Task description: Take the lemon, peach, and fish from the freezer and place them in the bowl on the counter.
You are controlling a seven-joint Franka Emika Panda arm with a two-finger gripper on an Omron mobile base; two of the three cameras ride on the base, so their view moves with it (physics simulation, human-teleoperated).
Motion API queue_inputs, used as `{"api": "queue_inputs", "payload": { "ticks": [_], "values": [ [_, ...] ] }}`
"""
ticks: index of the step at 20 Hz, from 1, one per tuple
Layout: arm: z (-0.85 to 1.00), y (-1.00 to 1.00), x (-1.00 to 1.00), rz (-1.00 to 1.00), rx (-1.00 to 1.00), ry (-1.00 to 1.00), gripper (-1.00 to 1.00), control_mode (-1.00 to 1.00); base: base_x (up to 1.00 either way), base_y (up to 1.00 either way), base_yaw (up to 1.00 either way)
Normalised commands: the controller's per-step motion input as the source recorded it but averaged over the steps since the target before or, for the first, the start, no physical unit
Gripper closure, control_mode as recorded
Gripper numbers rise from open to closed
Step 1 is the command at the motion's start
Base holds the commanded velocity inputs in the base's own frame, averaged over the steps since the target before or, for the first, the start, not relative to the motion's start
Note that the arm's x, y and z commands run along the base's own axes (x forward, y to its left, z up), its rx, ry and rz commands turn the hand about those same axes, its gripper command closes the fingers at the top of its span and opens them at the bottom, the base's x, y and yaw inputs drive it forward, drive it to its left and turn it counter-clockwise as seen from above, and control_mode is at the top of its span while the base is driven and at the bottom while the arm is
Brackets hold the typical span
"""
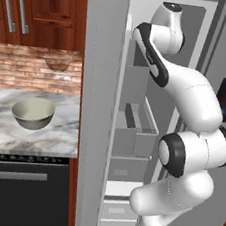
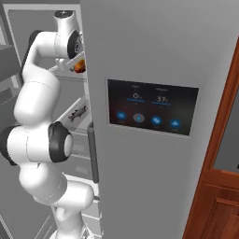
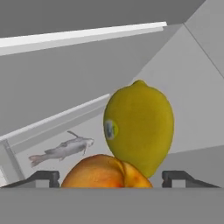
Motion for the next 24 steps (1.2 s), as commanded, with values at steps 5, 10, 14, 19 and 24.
{"api": "queue_inputs", "payload": {
  "ticks": [5, 10, 14, 19, 24],
  "values": [
    [-0.20, -0.13, 0.00, 0.00, 0.00, 0.05, 1.00, -1.00, 0.00, 0.00, 0.00],
    [-0.27, 0.00, -0.38, 0.01, 0.00, -0.02, 1.00, -1.00, 0.00, 0.00, 0.00],
    [-0.26, 0.00, -0.56, 0.01, 0.00, -0.08, 1.00, -1.00, 0.00, 0.00, 0.00],
    [0.00, 0.00, -0.51, 0.00, 0.00, -0.09, 1.00, -1.00, 0.00, 0.00, 0.00],
    [0.10, 0.00, -0.69, 0.00, 0.00, -0.02, 1.00, -1.00, 0.00, 0.00, 0.00]
  ]
}}
